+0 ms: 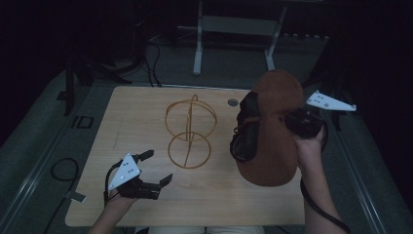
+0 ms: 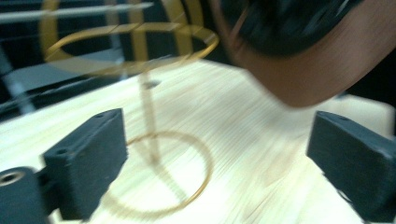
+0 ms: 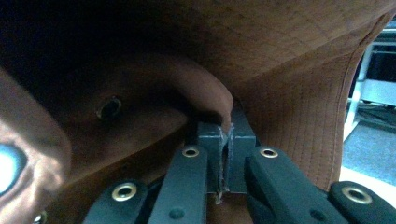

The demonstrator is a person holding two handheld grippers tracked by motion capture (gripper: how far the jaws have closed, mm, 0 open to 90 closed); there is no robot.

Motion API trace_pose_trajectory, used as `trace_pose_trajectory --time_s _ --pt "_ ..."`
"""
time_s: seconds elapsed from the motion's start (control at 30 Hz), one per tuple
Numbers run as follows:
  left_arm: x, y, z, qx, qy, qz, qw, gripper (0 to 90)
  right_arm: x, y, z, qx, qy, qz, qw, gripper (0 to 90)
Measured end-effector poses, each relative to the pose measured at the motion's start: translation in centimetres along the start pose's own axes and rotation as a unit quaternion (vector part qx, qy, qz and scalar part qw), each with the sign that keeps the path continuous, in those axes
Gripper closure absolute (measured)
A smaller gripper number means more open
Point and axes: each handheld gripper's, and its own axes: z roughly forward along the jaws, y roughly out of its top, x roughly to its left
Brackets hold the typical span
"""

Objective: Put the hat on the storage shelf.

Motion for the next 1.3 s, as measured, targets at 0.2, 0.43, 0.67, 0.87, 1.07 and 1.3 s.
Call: trace_pose_trajectory --time_s 0.2,0.43,0.67,0.87,1.07,1.3 --pt "1.7 -3.8 -2.3 0.004 0.056 -0.041 0.9976 3.4 -0.1 2.4 2.8 0.0 -0.003 -0.005 1.0 87.5" --pt "2.8 -5.4 -4.0 -0.008 0.094 -0.072 0.993 3.7 1.2 4.9 7.6 0.006 0.015 -0.006 0.9999 87.4" --pt "3.3 -5.8 -4.2 -0.007 0.102 -0.078 0.9917 4.7 3.1 4.7 12.9 0.033 0.078 0.023 0.9961 87.1" --pt "3.5 -6.0 -4.3 -0.012 0.104 -0.081 0.9912 4.7 5.5 3.6 16.6 0.079 0.089 0.008 0.9928 86.8" --pt "3.7 -6.2 -4.3 -0.013 0.103 -0.089 0.9907 4.7 7.1 2.4 19.4 0.126 0.087 -0.013 0.9881 85.5" --pt "3.7 -6.4 -4.2 -0.016 0.096 -0.097 0.9904 4.7 8.1 2.3 21.0 0.146 0.07 -0.036 0.9861 81.7"
